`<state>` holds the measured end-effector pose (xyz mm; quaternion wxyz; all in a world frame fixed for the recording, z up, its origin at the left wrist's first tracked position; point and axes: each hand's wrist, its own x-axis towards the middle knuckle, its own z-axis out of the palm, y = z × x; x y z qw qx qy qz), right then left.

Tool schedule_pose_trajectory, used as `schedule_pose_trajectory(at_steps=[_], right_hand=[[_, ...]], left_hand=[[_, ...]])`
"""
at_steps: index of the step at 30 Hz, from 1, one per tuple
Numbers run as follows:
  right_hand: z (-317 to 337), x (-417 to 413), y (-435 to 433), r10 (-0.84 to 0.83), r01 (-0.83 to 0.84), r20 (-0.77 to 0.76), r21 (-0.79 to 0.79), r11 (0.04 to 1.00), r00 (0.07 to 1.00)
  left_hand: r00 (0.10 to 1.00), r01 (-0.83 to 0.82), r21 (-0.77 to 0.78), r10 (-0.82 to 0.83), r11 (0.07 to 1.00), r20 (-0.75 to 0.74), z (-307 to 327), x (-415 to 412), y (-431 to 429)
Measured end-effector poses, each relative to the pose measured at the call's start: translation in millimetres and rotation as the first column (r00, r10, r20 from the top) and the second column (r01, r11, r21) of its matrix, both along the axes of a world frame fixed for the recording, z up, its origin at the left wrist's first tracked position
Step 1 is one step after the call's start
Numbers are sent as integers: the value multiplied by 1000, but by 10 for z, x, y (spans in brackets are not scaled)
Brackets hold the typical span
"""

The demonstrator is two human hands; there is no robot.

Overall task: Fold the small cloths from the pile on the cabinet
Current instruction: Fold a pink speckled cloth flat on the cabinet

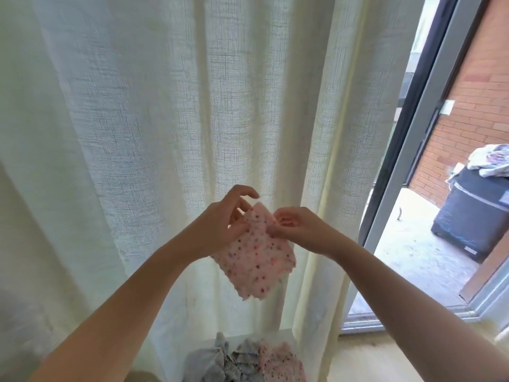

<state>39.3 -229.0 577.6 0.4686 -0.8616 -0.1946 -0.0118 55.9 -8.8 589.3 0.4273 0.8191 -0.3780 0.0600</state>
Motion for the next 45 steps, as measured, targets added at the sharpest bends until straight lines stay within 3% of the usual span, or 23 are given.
schedule_pose_trajectory(at_steps=[4,7,10,15,21,32,38,45], right_hand=[[-111,-56,34,51,-40,-129,86,996,990],[-158,-41,47,-2,8,-89,63,998,996],[-199,-75,26,-39,53,-90,163,985,995],[-259,-110,-4,-126,135,-49,274,952,991],[-312,-135,-54,-159,153,1,266,952,987],[-355,-175,-99,-217,207,45,169,964,975],[-341,-209,-87,-250,236,45,211,949,967],[-359,-241,-17,-228,214,29,241,947,973]], left_hand=[[999,14,18,-14,1000,-33,-106,-15,3],[1000,-5,31,6,1000,-22,-111,-21,-37],[996,-51,-24,48,998,-80,-167,-41,-5],[986,-117,59,122,991,-110,-314,-86,47],[978,-183,79,189,980,-84,-321,-56,87],[984,-181,274,175,945,46,-421,-11,39],[996,-15,171,29,985,-82,-469,-26,17],[992,-10,-2,10,1000,-129,-502,-55,-73]])
